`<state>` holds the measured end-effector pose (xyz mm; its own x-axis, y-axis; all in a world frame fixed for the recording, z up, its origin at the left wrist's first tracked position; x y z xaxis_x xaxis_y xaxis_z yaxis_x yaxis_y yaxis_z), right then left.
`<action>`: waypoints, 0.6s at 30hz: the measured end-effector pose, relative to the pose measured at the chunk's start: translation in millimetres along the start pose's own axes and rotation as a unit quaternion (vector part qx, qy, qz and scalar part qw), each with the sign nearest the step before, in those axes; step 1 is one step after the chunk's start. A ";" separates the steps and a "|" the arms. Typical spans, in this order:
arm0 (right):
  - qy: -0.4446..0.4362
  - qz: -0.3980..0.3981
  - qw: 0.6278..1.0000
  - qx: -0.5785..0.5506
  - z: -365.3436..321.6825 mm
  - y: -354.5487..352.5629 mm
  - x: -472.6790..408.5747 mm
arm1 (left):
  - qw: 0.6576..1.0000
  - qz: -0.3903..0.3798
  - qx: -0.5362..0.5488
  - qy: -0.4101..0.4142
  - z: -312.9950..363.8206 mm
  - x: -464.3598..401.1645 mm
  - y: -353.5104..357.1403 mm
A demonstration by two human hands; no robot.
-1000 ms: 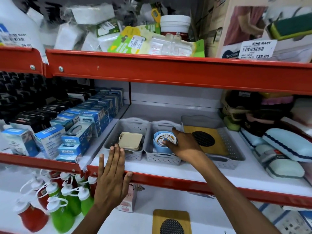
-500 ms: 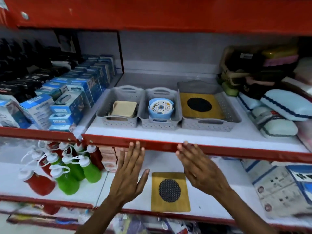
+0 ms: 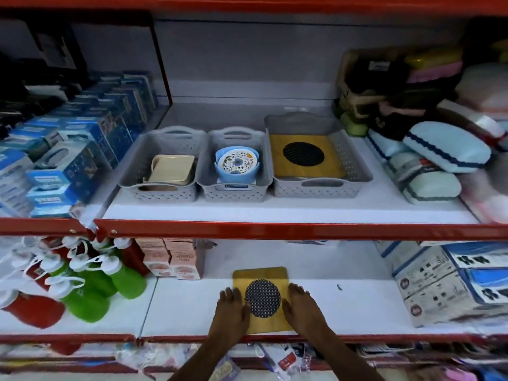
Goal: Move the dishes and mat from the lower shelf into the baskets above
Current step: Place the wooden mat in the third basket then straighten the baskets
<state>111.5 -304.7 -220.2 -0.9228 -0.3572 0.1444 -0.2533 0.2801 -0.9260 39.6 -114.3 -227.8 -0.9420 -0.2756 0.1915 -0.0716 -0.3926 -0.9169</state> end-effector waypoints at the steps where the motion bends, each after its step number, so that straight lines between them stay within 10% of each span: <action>1: 0.008 0.001 1.000 -0.003 -0.7 3.0 -1.4 | 1.000 0.000 0.005 -0.007 3.2 -0.5 -1.4; 10: 0.081 0.117 0.976 -0.165 5.2 -2.0 -6.8 | 0.961 0.145 0.212 -0.106 8.2 -9.6 -38.8; 18: 0.117 0.314 0.853 -0.400 -4.4 -55.3 28.7 | 0.868 0.283 0.396 -0.100 7.3 27.1 -91.0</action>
<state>97.7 -326.4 -163.4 -0.9584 0.2484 -0.1404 0.2816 0.9029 -0.3246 23.0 -92.4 -136.6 -0.6712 -0.7368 -0.0815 0.7064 -0.6025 -0.3715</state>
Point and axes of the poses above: each hand's wrist, its own x-axis away from the middle knuckle, its own y-axis out of the palm, z = x × y, the point moved 4 cm from there along -x, towards the middle knuckle, and after that the axes turned 9 degrees about z, right-handed, at the moved point
